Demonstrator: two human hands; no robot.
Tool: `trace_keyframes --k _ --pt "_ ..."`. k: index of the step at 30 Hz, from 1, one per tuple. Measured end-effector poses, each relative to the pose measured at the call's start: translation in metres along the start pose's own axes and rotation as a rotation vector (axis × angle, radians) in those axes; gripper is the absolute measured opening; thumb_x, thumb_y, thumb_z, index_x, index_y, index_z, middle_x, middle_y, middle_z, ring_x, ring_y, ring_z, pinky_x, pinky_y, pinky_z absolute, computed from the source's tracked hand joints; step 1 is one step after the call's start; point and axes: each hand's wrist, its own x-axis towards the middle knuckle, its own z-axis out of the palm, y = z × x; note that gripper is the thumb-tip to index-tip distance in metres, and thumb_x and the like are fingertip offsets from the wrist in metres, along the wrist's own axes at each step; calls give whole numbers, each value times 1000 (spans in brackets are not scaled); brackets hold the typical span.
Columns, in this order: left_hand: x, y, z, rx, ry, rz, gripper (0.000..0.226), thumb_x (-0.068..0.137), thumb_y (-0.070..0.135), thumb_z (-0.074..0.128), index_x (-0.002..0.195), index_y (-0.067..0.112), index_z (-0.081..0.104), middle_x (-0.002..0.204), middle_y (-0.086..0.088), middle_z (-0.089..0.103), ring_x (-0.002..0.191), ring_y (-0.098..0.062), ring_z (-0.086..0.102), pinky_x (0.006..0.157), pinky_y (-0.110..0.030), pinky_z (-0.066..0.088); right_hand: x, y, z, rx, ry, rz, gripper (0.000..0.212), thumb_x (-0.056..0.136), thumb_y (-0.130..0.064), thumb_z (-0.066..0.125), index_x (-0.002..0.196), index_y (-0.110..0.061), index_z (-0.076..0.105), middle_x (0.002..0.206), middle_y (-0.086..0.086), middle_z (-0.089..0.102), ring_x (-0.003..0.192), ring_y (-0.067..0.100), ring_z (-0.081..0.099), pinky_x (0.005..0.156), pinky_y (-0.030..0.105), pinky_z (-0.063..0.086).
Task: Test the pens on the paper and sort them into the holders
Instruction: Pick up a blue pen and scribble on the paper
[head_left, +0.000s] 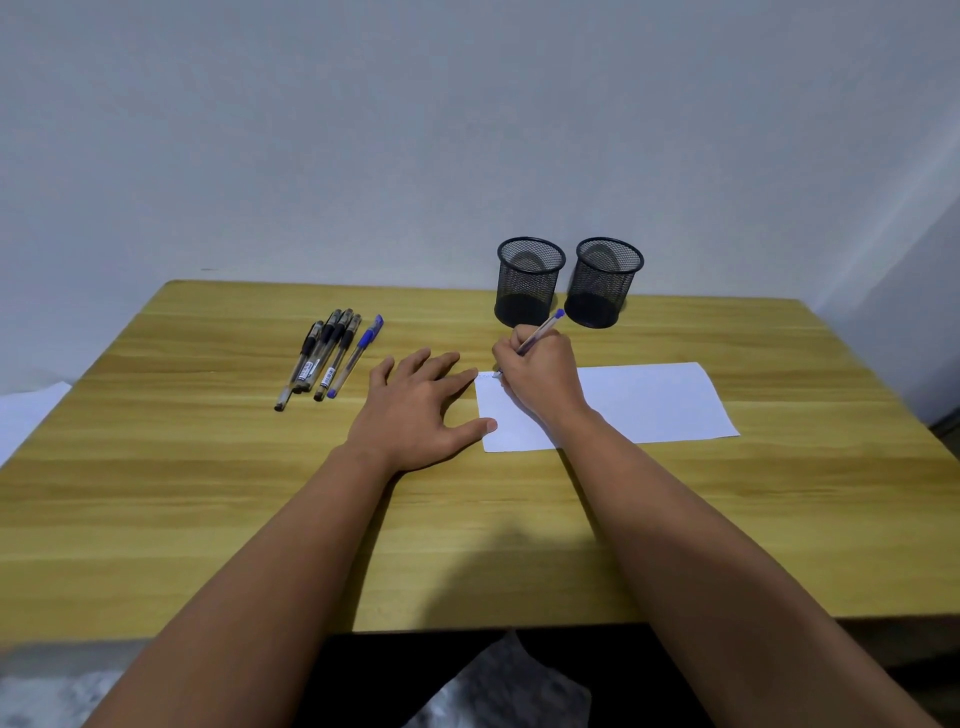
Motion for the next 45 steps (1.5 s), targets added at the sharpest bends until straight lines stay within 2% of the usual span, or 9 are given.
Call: trace_keyframes --k 7,13,18,23,29,34,37,41,45 --pt "1 -1 0 7 -10 1 84 79 91 32 150 47 40 164 13 31 154 -18 17 122 -56 10 -4 -6 -3 -36 12 -11 45 97 -13 65 57 -20 44 52 -4 41 56 21 46 56 34 41" --pt "2 -1 0 5 -10 -2 84 79 91 32 150 47 40 163 13 31 154 -18 17 122 -55 10 -5 -7 -4 -42 16 -8 42 97 -16 63 59 -16 46 54 3 44 58 37 52 55 43 47" --pt "1 -1 2 3 6 -1 83 79 91 33 149 47 42 162 14 33 153 -19 20 122 -55 11 -3 -6 -3 -38 0 -8 37 94 -20 59 62 -7 45 57 10 40 58 34 45 56 47 47" --pt "1 -1 1 5 3 4 84 79 91 32 149 46 41 163 13 32 154 -19 19 122 -56 10 -3 -8 -3 -30 7 11 42 98 -15 59 60 -17 42 56 1 39 58 23 43 56 41 43" --pt "1 0 0 -1 -14 -4 84 78 91 31 149 47 40 163 13 31 154 -18 18 122 -56 9 6 -13 -11 282 87 270 38 100 -6 60 66 -12 45 57 11 45 47 21 52 52 33 43" --pt "-1 1 -1 -6 -15 0 82 80 89 34 150 47 39 164 13 31 154 -19 17 122 -56 9 2 -25 -16 353 -20 269 30 105 -19 69 81 -5 59 61 14 55 45 15 55 48 28 45" --pt "-3 2 -3 -44 -15 8 82 82 87 39 153 45 34 164 12 30 154 -19 18 122 -55 10 4 -41 -24 368 131 192 40 104 -31 71 75 -9 55 58 10 55 44 14 52 46 28 43" --pt "-4 -5 -10 -259 179 -41 68 91 65 50 152 37 40 152 6 47 142 -21 39 114 -53 33 6 -56 -39 422 160 150 38 103 -26 74 73 -15 54 50 -5 54 42 11 47 46 23 41" --pt "1 -12 -17 -53 248 -194 53 87 52 53 129 22 66 119 -2 63 115 -30 55 90 -46 46 0 -68 -54 419 4 245 31 109 -33 62 88 -12 72 69 5 70 43 11 54 43 21 41"
